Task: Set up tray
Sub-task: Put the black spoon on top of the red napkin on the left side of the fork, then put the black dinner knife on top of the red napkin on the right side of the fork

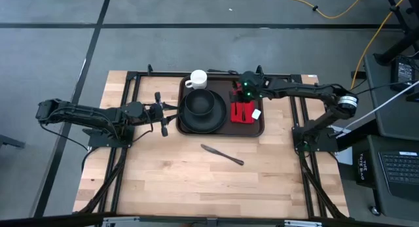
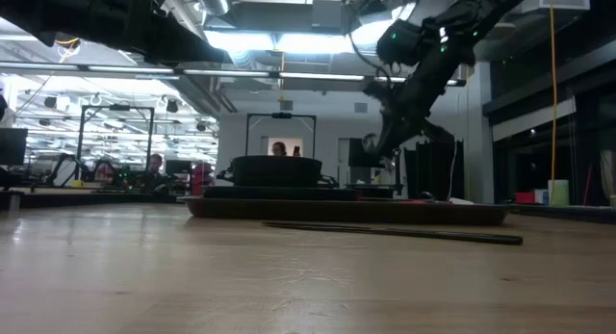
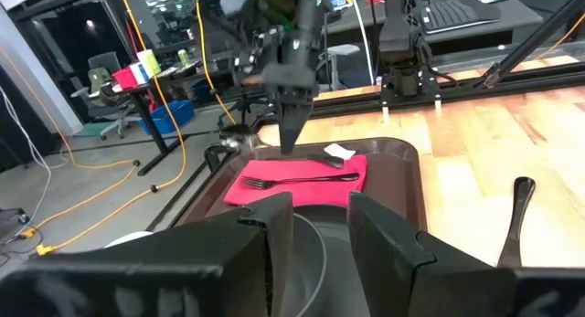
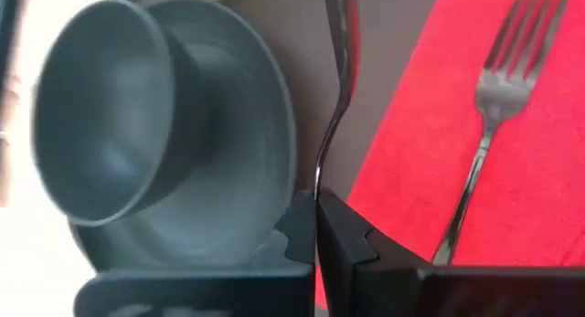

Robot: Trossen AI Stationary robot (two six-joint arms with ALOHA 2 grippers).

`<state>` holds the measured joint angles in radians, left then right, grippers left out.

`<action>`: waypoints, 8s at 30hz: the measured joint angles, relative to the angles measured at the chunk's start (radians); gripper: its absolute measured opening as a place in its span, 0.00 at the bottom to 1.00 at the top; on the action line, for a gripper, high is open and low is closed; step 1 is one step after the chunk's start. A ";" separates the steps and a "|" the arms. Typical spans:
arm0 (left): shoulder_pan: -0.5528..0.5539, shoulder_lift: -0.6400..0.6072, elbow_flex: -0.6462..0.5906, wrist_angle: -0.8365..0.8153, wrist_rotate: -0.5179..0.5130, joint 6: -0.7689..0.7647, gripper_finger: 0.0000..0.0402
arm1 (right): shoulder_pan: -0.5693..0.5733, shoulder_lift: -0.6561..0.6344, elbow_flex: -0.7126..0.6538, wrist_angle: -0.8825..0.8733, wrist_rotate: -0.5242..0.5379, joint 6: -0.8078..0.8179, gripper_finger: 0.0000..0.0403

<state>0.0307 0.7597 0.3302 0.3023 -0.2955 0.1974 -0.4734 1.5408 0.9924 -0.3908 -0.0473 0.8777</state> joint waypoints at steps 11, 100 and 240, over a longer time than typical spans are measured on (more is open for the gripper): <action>0.000 0.000 0.000 0.000 0.000 0.000 0.25 | -0.042 0.112 0.000 0.024 -0.028 0.035 0.00; -0.003 0.000 0.000 0.000 0.001 -0.082 0.25 | -0.190 0.261 0.000 0.074 -0.260 0.053 0.10; -0.146 0.796 0.472 -0.381 0.259 -0.176 0.20 | 1.079 0.262 0.000 -0.194 0.471 0.292 0.00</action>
<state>-0.1158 1.5558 0.8021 -0.0792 -0.0368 0.0212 0.6060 1.8032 0.9925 -0.5848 0.4238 1.1701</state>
